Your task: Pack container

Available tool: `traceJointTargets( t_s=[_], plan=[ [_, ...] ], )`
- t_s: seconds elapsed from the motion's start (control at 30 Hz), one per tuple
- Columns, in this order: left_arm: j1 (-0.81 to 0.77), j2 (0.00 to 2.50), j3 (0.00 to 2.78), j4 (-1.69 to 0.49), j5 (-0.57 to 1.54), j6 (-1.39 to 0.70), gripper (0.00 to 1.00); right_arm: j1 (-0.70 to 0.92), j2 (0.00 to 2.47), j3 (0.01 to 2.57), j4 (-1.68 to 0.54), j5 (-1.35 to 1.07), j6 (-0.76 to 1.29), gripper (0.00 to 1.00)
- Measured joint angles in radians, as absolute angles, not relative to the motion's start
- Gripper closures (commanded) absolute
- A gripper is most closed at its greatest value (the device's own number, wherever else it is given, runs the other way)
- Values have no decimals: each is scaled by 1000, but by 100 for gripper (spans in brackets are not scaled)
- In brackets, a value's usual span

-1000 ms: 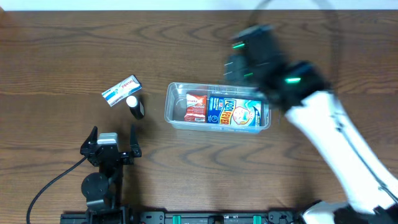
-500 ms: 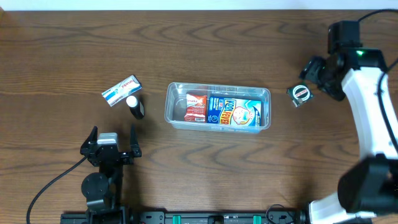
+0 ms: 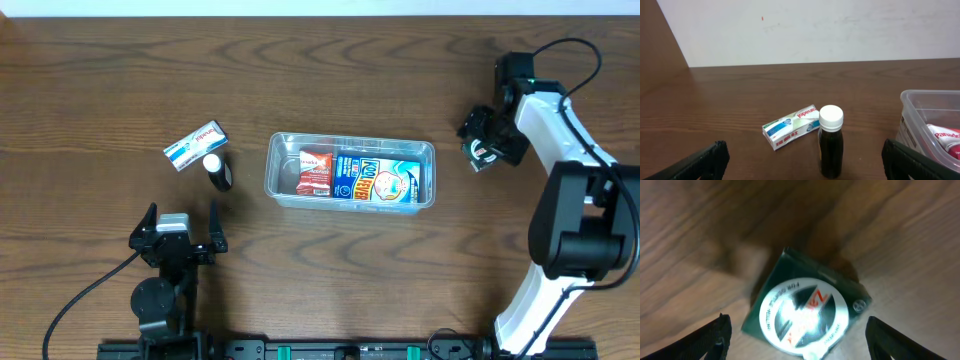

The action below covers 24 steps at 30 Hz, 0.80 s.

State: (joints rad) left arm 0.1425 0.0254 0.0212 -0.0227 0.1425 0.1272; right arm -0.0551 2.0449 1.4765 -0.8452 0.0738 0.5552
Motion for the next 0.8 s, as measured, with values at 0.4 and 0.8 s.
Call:
traceJointTargets(
  t_s=[0.4, 0.8],
  plan=[
    [142, 25, 21, -23, 142, 127, 2, -55, 2060, 1477, -803, 85, 596, 30],
    [142, 25, 21, -23, 142, 128, 2, -54, 2125, 1486, -762, 82, 594, 27]
  ],
)
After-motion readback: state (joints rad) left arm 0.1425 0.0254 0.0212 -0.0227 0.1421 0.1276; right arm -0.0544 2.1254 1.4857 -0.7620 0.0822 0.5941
